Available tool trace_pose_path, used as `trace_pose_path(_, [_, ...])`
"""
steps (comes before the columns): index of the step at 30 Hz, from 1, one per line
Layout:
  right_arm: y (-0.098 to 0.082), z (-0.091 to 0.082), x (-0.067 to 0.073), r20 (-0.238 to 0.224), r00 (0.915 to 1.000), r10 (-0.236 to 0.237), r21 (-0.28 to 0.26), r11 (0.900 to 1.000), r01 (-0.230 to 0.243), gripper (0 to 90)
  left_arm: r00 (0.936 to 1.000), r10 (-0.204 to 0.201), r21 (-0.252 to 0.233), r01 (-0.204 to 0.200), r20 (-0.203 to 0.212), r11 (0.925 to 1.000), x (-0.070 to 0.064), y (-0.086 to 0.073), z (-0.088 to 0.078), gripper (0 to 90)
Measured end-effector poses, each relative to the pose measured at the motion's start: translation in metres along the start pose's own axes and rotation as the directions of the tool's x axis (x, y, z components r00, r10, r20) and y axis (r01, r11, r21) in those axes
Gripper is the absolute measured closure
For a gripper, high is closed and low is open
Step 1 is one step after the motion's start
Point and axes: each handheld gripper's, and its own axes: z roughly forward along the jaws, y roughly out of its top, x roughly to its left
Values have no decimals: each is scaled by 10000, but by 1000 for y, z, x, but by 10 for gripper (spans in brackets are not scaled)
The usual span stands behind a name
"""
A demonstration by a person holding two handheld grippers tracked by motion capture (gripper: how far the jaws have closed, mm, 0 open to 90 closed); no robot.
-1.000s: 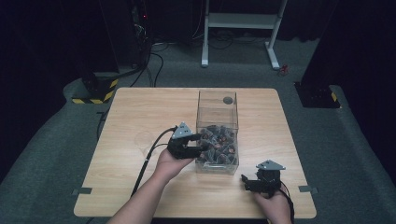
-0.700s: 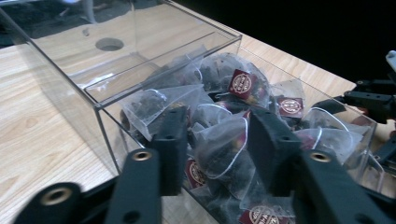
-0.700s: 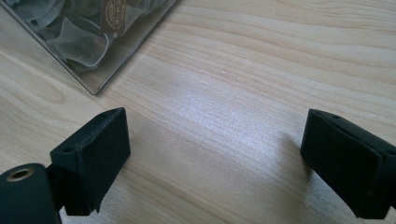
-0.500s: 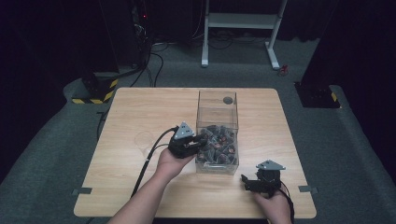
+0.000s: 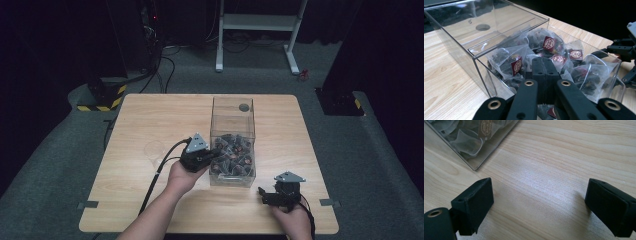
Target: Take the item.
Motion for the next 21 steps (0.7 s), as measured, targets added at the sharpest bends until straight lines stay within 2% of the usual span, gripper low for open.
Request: trace_pose_path(21, [0, 0, 0, -3, 10000, -2, 0, 10000, 2, 81, 9999, -146, -615, 146, -4, 9980, 1, 3, -14, 900])
